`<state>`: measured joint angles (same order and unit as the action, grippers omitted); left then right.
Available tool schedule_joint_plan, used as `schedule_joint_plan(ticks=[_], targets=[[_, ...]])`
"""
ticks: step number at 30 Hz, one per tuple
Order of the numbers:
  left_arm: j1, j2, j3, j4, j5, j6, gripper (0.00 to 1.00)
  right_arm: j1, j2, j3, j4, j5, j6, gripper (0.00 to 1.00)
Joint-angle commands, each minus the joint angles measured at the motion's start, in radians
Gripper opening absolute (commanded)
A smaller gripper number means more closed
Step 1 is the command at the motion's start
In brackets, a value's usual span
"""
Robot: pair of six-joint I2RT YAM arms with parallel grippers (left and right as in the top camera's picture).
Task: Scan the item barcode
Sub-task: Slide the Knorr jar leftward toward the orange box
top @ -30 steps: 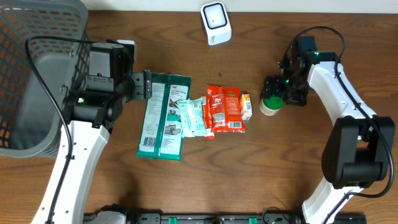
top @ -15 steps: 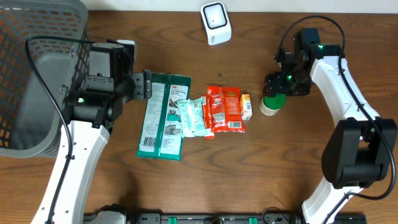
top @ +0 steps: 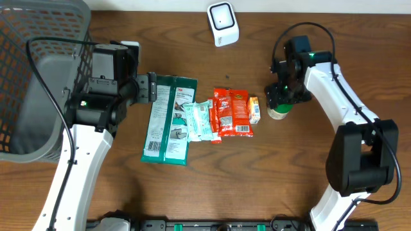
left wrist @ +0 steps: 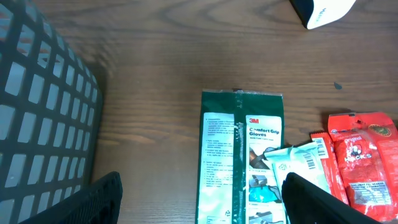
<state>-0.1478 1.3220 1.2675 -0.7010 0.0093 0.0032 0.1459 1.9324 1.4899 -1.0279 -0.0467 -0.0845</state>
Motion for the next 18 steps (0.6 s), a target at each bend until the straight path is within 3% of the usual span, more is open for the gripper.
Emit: schedule_joint_plan(ticks=[1,10,18], targets=[[0.000,0.004,0.002,-0.002,-0.005,-0.005,0.82,0.010,-0.016,-0.008,0.009,0.044,-0.011,0.78],[0.000,0.004,0.002,-0.002,-0.005,-0.005,0.83,0.010,-0.016,-0.083,0.072,0.044,-0.011,0.77],[0.000,0.004,0.002,-0.002,-0.005,-0.005,0.82,0.012,-0.016,-0.107,0.117,0.046,0.007,0.66]])
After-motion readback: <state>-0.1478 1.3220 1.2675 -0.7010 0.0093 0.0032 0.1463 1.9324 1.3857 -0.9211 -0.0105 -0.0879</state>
